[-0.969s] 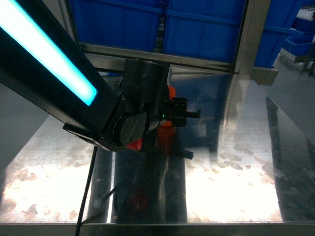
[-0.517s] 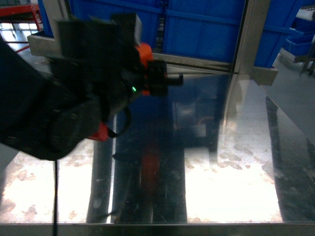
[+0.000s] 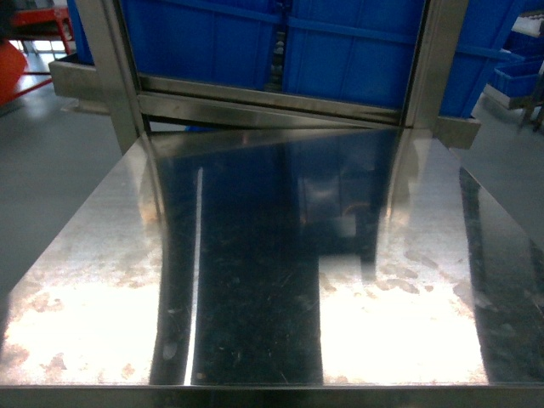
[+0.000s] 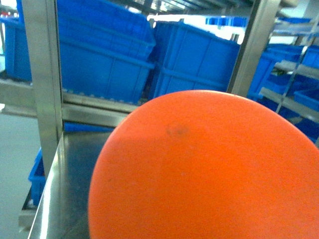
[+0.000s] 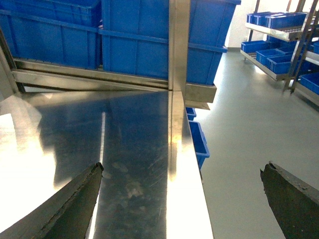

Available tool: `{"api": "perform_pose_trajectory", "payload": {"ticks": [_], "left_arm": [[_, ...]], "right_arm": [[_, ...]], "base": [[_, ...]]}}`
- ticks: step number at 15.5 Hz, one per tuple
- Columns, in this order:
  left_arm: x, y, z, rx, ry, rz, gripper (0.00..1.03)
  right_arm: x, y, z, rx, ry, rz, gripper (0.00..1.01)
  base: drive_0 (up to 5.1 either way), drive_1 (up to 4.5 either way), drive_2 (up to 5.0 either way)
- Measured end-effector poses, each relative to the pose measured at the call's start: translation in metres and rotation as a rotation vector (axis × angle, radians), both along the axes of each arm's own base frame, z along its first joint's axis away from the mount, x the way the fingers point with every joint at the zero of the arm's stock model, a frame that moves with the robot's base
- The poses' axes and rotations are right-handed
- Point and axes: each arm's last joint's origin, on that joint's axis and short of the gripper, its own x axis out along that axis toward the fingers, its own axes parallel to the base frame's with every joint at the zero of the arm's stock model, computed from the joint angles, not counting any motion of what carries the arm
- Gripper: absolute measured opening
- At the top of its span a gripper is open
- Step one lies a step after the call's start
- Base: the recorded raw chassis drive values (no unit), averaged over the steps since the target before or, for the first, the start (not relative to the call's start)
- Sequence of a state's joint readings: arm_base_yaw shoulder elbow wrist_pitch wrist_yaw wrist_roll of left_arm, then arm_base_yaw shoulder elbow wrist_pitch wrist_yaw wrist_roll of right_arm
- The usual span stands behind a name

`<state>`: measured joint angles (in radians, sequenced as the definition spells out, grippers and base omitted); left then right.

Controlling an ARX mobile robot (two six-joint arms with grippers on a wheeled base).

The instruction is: Pick capacitor and pack into box

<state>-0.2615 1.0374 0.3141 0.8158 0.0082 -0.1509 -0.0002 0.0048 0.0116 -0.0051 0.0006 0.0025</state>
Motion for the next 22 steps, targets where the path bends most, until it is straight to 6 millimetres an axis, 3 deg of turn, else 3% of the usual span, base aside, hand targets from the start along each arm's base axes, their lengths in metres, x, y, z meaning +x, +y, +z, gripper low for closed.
{"api": "perform_pose_trajectory", "payload": {"ticks": [2, 6, 7, 10, 18, 22], "left_arm": [[-0.015, 0.002, 0.018, -0.025, -0.101, -0.026, 0.45], [-0.012, 0.001, 0.012, -0.012, -0.060, -0.018, 0.45], [-0.016, 0.003, 0.011, 0.052, 0.028, 0.121, 0.45], [-0.035, 0.026, -0.015, 0.143, 0.094, 0.288, 0.45], [-0.066, 0.054, -0.042, 0.147, 0.087, 0.282, 0.44], [-0.075, 0.053, -0.047, 0.146, 0.082, 0.272, 0.44]], "right_arm": [[0.000, 0.000, 0.000, 0.000, 0.000, 0.000, 0.98], [0.000, 0.000, 0.000, 0.000, 0.000, 0.000, 0.98], [0.000, 0.000, 0.000, 0.000, 0.000, 0.000, 0.98], [0.000, 0.000, 0.000, 0.000, 0.000, 0.000, 0.98], [0.000, 0.000, 0.000, 0.000, 0.000, 0.000, 0.98], [0.000, 0.000, 0.000, 0.000, 0.000, 0.000, 0.98]], "base": [[0.0, 0.00, 0.0], [0.0, 0.00, 0.0], [0.0, 0.00, 0.0], [0.0, 0.00, 0.0], [0.0, 0.00, 0.0], [0.0, 0.00, 0.0]]}}
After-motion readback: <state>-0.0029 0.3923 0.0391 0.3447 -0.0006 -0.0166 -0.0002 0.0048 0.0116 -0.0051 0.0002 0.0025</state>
